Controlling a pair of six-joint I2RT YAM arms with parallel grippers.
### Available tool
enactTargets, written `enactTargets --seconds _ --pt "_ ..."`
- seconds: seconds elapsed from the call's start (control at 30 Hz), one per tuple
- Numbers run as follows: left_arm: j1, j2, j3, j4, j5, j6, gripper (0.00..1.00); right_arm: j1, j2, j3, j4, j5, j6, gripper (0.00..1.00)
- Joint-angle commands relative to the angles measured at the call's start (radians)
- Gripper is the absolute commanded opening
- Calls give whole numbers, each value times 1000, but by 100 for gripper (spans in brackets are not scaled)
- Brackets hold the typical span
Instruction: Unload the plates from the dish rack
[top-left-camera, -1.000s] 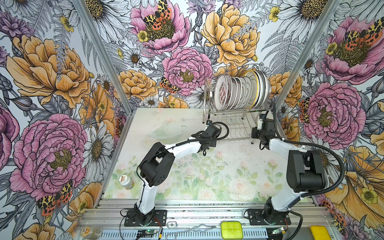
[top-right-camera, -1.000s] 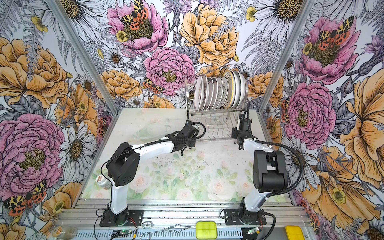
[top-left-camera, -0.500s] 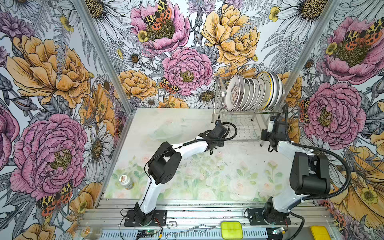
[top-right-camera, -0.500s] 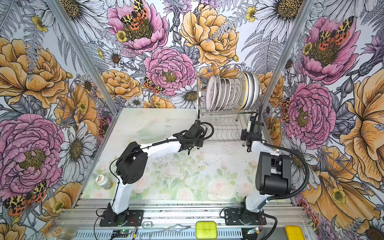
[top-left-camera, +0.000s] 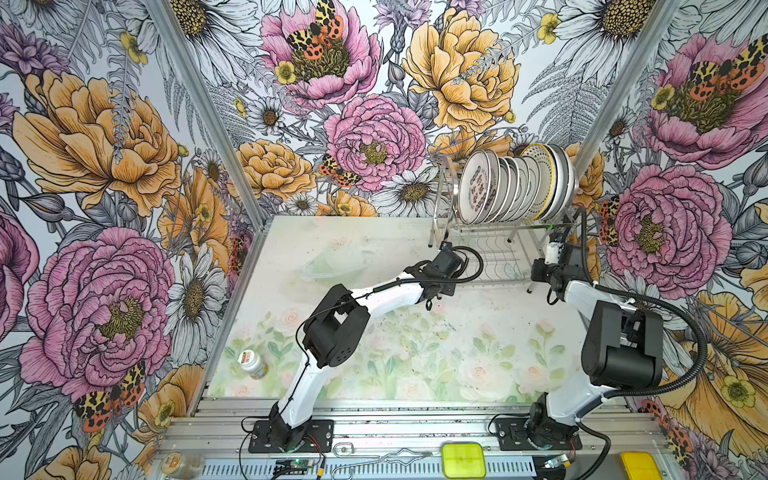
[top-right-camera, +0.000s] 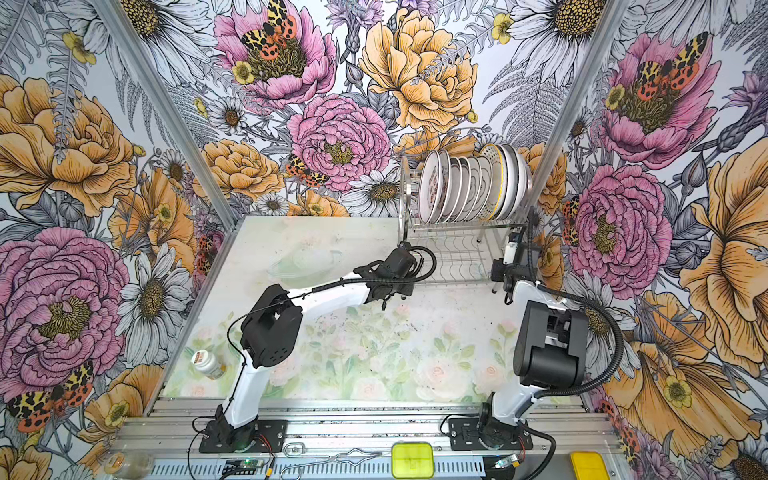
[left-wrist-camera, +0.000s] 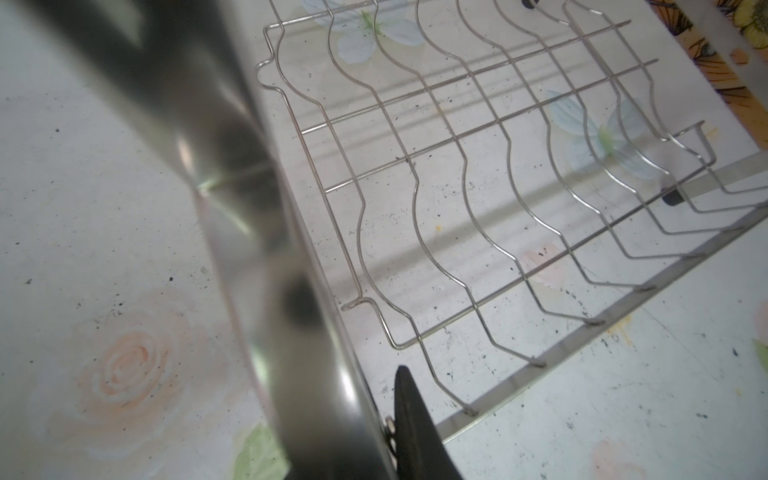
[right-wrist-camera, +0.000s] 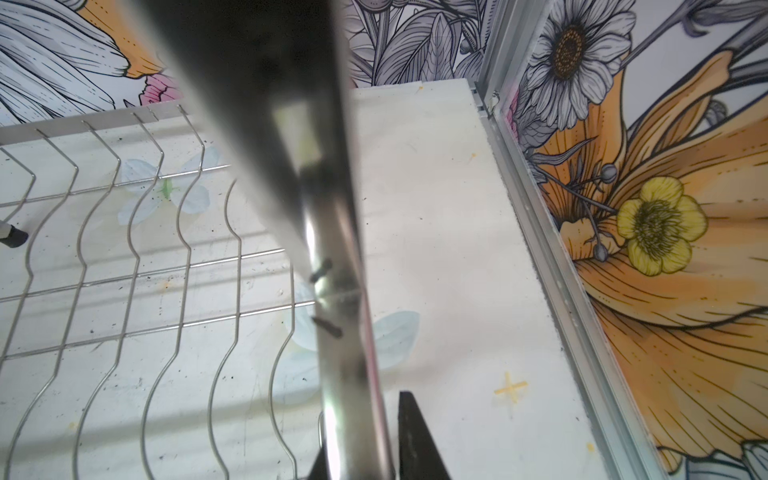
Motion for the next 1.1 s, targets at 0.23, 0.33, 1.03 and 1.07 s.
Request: enactTargets --seconds 0.23,0.33,1.03,1.07 --pt "-118 35 11 95 237 10 27 34 19 96 -12 -235 167 2" --pt "-117 16 -7 95 205 17 44 34 5 85 -18 -241 175 8" --pt "-85 -151 -190 176 110 61 92 11 -111 17 -42 -184 267 69" --pt "-83 -160 -198 173 100 58 96 7 -119 7 -43 -181 276 71"
